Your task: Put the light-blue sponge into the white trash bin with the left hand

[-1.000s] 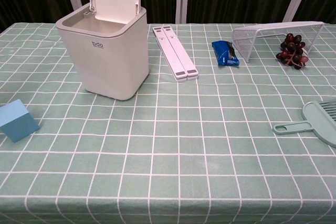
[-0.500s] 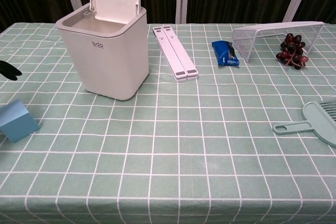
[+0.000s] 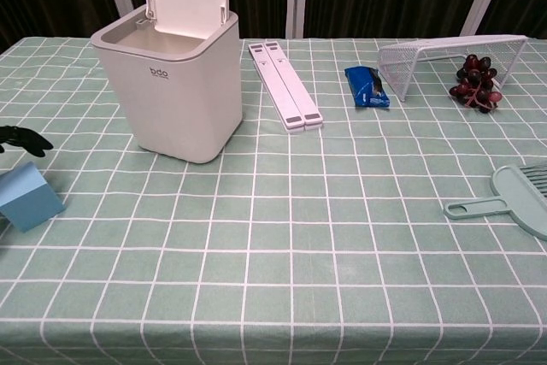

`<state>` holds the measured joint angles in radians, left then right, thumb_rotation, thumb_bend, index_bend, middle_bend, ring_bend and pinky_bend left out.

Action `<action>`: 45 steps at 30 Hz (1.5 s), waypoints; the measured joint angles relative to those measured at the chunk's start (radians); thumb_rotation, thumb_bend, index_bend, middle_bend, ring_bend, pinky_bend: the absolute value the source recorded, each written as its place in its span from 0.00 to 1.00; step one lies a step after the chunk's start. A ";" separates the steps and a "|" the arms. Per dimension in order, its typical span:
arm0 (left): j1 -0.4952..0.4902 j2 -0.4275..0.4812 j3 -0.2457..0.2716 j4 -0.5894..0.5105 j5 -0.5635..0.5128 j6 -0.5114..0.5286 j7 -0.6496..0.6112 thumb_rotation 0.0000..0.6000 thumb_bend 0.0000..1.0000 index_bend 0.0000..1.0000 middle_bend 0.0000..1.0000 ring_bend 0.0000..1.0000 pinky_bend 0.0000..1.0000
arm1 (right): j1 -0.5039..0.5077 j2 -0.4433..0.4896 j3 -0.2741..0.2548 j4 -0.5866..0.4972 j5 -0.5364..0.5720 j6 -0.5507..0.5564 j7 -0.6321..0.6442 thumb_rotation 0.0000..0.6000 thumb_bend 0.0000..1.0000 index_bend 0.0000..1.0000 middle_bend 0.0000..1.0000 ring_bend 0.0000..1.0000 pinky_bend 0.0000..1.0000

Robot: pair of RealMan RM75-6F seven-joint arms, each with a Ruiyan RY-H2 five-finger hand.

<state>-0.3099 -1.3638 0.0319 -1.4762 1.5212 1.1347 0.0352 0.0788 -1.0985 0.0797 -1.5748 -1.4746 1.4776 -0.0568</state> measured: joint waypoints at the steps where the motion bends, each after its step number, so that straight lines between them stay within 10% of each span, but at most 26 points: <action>1: -0.004 -0.004 0.000 0.004 0.002 -0.002 -0.001 1.00 0.01 0.19 0.20 0.12 0.21 | 0.000 0.000 0.000 0.000 0.001 -0.001 0.000 1.00 0.22 0.00 0.00 0.00 0.00; 26: -0.007 0.018 -0.040 -0.037 0.020 0.129 0.034 1.00 0.23 0.50 0.53 0.45 0.54 | 0.003 0.003 -0.001 -0.003 0.006 -0.012 -0.001 1.00 0.22 0.00 0.00 0.00 0.00; 45: -0.215 0.243 -0.281 -0.316 -0.043 0.058 0.008 1.00 0.23 0.50 0.53 0.45 0.54 | 0.012 -0.015 -0.004 0.003 0.012 -0.031 -0.012 1.00 0.22 0.00 0.00 0.00 0.00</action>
<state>-0.5253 -1.1211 -0.2492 -1.7926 1.4782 1.1924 0.0436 0.0908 -1.1133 0.0752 -1.5722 -1.4630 1.4469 -0.0685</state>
